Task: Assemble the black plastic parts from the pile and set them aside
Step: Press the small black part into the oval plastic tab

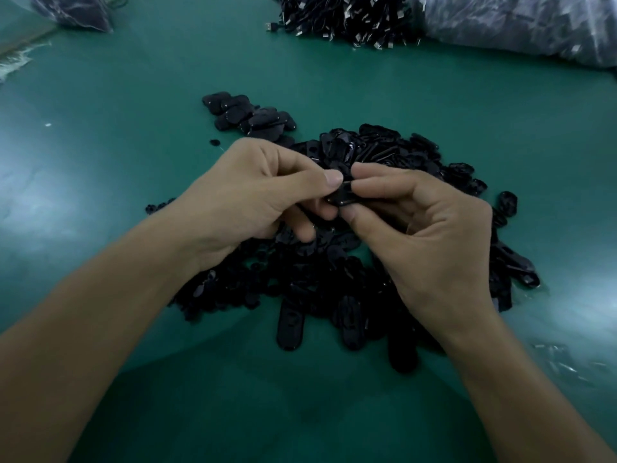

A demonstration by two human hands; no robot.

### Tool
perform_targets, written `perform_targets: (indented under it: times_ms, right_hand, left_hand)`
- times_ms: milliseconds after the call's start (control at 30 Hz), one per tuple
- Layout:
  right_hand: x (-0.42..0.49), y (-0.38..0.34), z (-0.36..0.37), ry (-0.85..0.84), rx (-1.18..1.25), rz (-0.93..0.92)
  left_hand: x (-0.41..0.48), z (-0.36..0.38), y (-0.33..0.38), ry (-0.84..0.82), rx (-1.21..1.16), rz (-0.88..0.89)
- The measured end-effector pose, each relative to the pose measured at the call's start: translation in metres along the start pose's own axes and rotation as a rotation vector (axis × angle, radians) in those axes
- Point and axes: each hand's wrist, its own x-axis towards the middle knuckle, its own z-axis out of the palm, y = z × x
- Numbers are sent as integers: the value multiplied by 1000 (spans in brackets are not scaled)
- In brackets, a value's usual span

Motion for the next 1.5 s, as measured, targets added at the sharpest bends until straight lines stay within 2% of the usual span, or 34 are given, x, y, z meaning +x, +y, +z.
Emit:
perform_targets:
  times_ms: [233,433,667,800,900,967,1067,1300,1500]
  right_hand:
    - [5,2,-3,48,-40,76]
    - [8,3,-4,47,131,169]
    - [8,2,-5,77,171,179]
    - [7,0,-4,83,122,147]
    - [4,2,-3,77,-64,113]
    - [3,4,-2,10,-250,78]
    - [1,3,0,-180,-508,38]
    - [12,-24,25,-514,-744,-69]
    - [20,-32,54,-534,-838,-104]
  left_hand:
    - [2,4,-6,59,2,20]
    - [4,5,-8,93,5,27]
    - [4,5,-9,86,-31,36]
    - [4,7,-11,102,-2,76]
    - [7,5,-12,202,-23,78]
    - [10,1,-13,305,-46,80]
    - [14,-6,-14,417,-71,77]
    - [16,-12,-15,505,-63,137]
    - [16,-9,-14,559,-39,184]
